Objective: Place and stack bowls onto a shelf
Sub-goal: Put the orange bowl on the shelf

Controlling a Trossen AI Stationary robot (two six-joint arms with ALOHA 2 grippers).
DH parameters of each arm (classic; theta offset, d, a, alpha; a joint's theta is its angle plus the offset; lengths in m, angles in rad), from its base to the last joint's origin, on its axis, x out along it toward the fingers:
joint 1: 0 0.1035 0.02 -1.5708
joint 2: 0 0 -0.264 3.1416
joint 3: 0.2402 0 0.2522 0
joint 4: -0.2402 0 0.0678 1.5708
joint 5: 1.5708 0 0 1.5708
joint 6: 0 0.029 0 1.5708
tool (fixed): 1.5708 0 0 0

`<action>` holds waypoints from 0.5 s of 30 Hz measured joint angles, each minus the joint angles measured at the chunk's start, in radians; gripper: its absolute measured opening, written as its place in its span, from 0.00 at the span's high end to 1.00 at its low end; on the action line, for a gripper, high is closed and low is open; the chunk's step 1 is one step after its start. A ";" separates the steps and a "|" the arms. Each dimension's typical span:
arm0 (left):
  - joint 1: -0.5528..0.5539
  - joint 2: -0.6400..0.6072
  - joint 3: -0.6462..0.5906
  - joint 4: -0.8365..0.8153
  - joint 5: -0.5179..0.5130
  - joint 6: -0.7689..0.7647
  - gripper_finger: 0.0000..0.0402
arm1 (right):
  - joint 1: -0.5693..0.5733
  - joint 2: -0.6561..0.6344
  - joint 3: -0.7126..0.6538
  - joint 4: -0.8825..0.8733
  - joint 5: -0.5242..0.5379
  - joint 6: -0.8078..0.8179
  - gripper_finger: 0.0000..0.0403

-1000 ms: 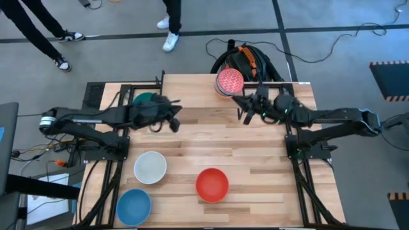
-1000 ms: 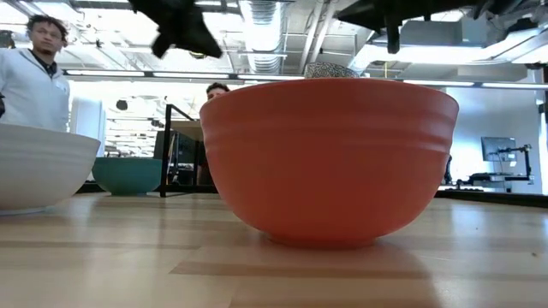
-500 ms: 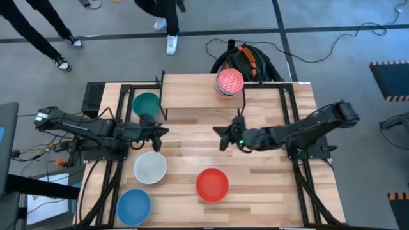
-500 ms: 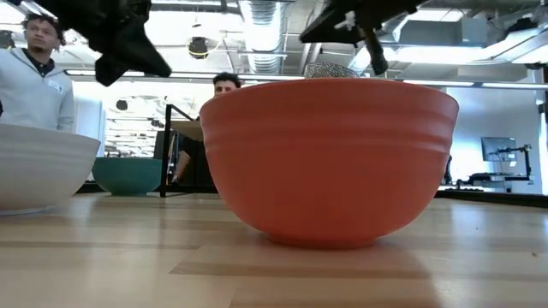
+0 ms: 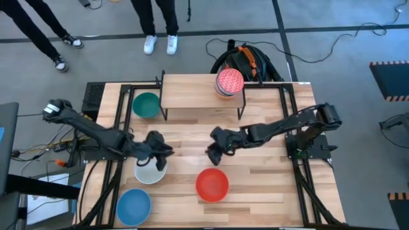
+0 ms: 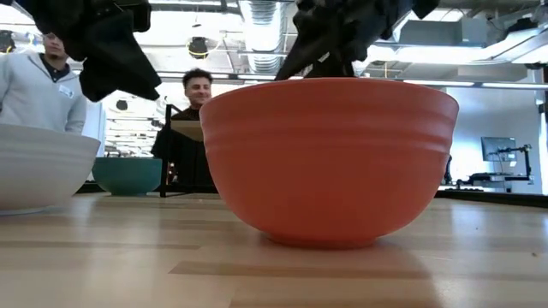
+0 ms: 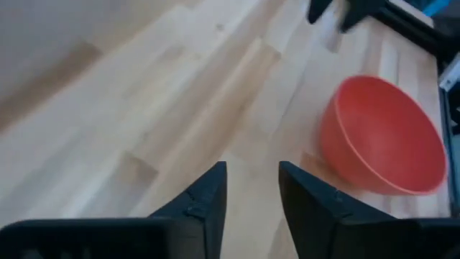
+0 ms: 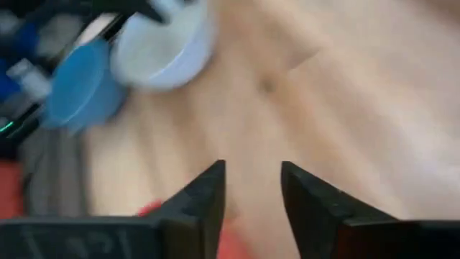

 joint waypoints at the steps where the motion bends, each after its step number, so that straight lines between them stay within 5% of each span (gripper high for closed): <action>1: -0.001 0.020 0.008 0.004 0.007 -0.020 0.71 | 0.000 0.002 0.001 0.001 -0.039 -0.009 0.57; 9: -0.002 0.046 0.136 -0.197 0.015 -0.204 0.69 | -0.056 0.002 0.001 -0.043 -0.161 -0.023 0.50; 15: -0.029 0.102 0.137 -0.275 0.211 -0.234 0.69 | -0.051 -0.004 0.001 -0.199 -0.164 -0.022 0.53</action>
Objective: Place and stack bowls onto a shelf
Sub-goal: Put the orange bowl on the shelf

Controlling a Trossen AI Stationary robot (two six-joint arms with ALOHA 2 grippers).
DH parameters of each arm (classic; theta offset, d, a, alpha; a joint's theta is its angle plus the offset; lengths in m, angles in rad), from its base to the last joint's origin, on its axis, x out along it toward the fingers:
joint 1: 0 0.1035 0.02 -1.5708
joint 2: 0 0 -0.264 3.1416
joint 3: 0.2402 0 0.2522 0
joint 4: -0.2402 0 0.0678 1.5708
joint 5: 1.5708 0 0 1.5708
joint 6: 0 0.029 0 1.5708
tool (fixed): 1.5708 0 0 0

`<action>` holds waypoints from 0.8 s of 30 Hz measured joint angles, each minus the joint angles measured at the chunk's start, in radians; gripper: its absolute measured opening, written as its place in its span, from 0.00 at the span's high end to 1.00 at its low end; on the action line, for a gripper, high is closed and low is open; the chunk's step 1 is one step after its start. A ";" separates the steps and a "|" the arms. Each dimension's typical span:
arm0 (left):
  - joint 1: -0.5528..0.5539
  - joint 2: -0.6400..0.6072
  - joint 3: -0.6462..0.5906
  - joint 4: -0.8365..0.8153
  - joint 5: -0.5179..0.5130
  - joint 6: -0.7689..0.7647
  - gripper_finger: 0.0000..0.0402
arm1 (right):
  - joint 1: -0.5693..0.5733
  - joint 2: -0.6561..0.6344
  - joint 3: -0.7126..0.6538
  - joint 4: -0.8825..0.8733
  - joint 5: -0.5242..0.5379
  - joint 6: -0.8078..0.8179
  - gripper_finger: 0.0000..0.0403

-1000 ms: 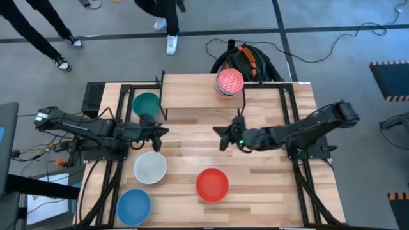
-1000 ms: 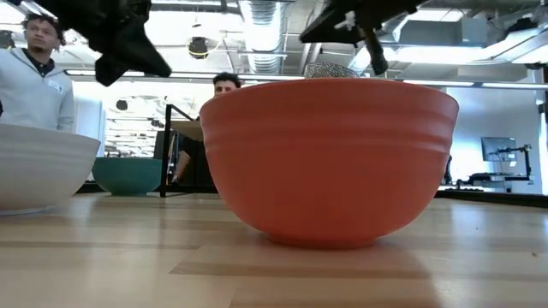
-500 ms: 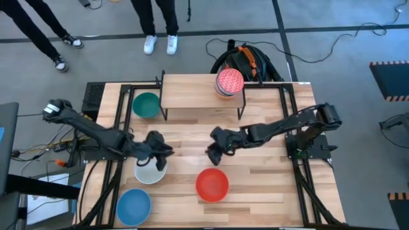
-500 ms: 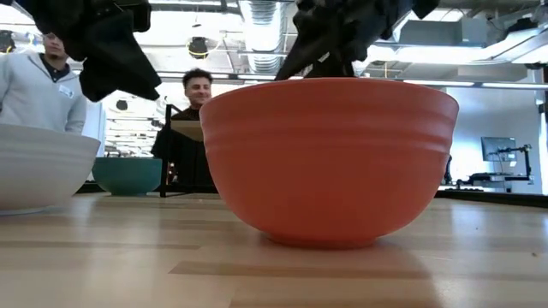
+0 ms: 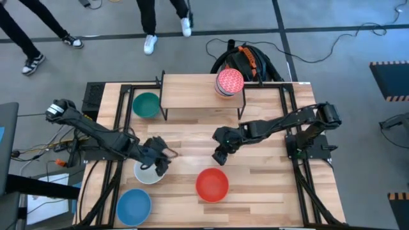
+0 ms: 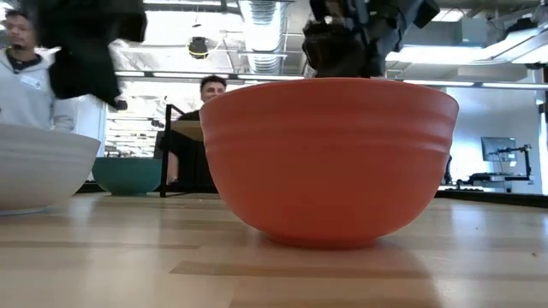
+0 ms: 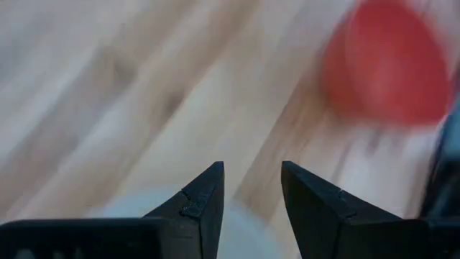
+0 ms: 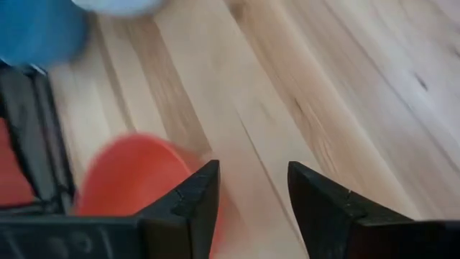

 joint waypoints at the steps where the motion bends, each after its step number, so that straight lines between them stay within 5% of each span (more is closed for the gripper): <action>1: -0.010 0.015 0.000 -0.034 0.023 -0.006 0.69 | 0.003 0.000 -0.001 -0.021 0.000 -0.005 0.53; 14: -0.026 0.118 0.000 -0.157 0.251 -0.084 0.69 | 0.018 -0.011 -0.002 -0.067 -0.007 -0.152 0.54; 24: 0.000 0.119 0.000 -0.241 0.292 0.111 0.69 | 0.044 -0.011 -0.002 -0.038 -0.007 -0.074 0.54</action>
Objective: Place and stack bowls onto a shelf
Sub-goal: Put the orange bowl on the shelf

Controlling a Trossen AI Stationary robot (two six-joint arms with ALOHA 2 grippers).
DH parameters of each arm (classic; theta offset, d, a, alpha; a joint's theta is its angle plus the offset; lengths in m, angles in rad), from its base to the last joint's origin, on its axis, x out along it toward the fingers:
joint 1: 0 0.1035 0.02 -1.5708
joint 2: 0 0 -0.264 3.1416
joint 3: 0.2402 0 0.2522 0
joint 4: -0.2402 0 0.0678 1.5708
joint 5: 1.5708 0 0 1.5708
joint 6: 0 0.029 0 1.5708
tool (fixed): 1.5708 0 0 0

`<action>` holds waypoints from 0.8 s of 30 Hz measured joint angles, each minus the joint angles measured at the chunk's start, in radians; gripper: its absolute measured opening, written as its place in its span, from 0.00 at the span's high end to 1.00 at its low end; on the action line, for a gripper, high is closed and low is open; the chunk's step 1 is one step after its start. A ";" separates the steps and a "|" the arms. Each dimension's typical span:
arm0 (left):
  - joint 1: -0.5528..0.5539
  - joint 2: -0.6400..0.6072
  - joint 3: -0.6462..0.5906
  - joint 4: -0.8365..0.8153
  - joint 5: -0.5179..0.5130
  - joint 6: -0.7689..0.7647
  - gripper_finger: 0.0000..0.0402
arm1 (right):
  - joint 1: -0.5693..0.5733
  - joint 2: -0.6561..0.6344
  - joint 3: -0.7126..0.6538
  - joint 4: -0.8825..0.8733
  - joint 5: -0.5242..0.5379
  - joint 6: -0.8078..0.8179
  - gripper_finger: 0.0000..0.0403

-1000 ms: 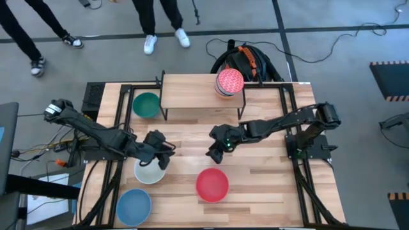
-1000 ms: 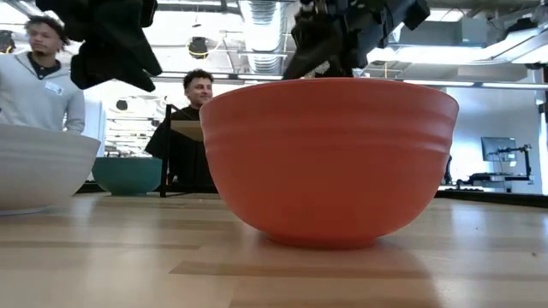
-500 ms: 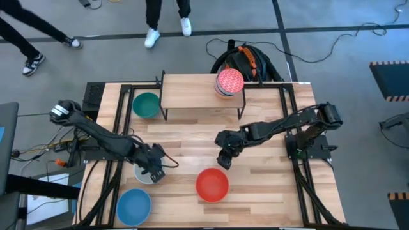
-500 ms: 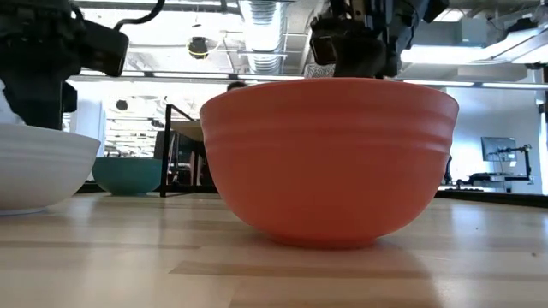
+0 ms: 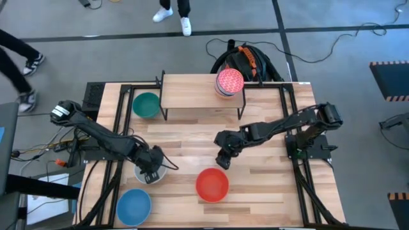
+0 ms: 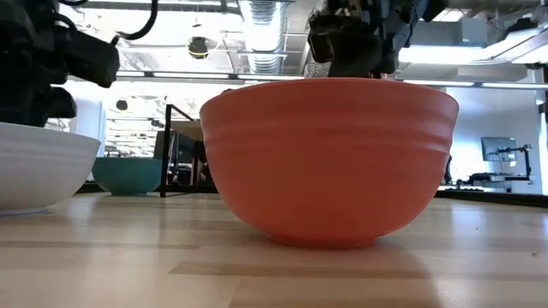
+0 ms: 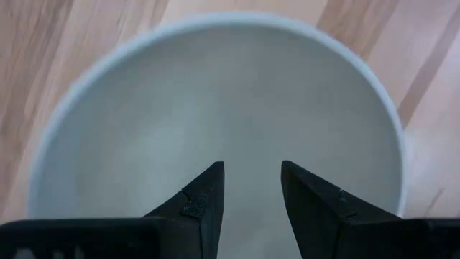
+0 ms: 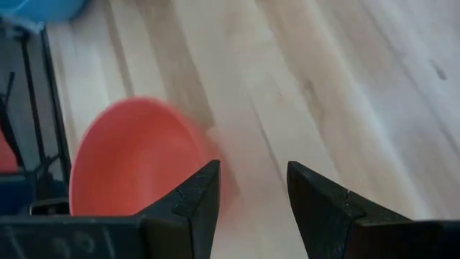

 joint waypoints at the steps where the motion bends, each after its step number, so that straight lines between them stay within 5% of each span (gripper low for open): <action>1: 0.005 0.000 0.000 0.004 -0.001 0.019 0.69 | 0.011 0.000 0.000 0.000 0.000 -0.016 0.54; 9: 0.036 0.000 0.007 0.017 -0.016 0.150 0.69 | 0.103 0.000 0.000 -0.011 -0.022 -0.091 0.52; 24: 0.045 0.000 0.172 0.018 -0.160 0.305 0.69 | 0.232 0.086 0.001 0.038 0.075 0.058 0.52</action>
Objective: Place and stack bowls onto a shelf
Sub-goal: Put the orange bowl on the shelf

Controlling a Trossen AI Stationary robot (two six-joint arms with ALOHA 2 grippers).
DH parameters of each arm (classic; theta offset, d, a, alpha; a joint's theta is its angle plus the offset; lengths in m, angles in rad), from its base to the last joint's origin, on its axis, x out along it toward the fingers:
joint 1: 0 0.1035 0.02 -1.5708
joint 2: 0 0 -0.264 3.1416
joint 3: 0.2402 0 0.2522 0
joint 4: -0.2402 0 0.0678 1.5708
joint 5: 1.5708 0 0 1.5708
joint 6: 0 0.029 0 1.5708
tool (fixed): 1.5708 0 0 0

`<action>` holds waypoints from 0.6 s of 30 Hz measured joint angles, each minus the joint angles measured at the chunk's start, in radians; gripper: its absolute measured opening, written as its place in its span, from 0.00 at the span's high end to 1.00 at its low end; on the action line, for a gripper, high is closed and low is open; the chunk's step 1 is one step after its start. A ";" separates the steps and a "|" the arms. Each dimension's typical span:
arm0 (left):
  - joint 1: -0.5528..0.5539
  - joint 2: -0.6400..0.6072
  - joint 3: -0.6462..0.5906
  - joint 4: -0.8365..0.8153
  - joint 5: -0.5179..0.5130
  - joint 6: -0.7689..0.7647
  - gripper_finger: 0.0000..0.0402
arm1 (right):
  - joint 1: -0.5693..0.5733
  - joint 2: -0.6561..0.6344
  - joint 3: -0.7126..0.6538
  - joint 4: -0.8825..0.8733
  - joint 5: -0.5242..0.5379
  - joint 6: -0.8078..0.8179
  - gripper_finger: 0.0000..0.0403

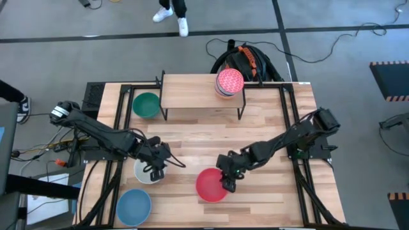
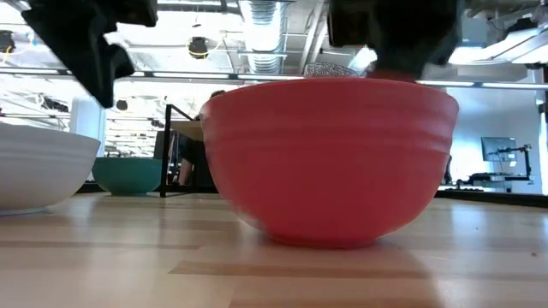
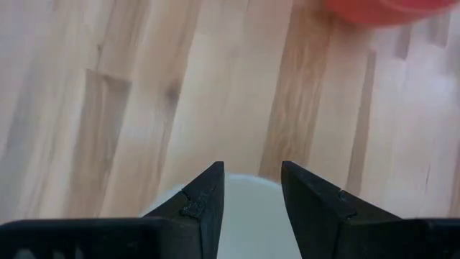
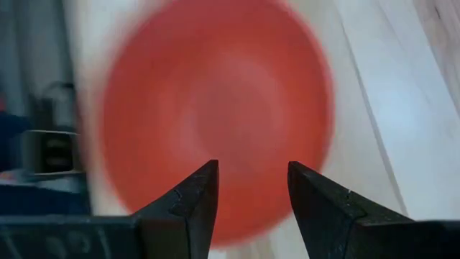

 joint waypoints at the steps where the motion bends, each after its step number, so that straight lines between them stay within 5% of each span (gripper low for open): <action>1: 0.000 0.000 0.007 0.001 -0.005 0.004 0.69 | 0.005 0.012 -0.002 -0.005 0.015 0.023 0.52; 18: 0.000 0.000 0.020 -0.109 0.019 0.087 0.69 | 0.018 -0.011 0.045 -0.084 0.249 0.209 0.59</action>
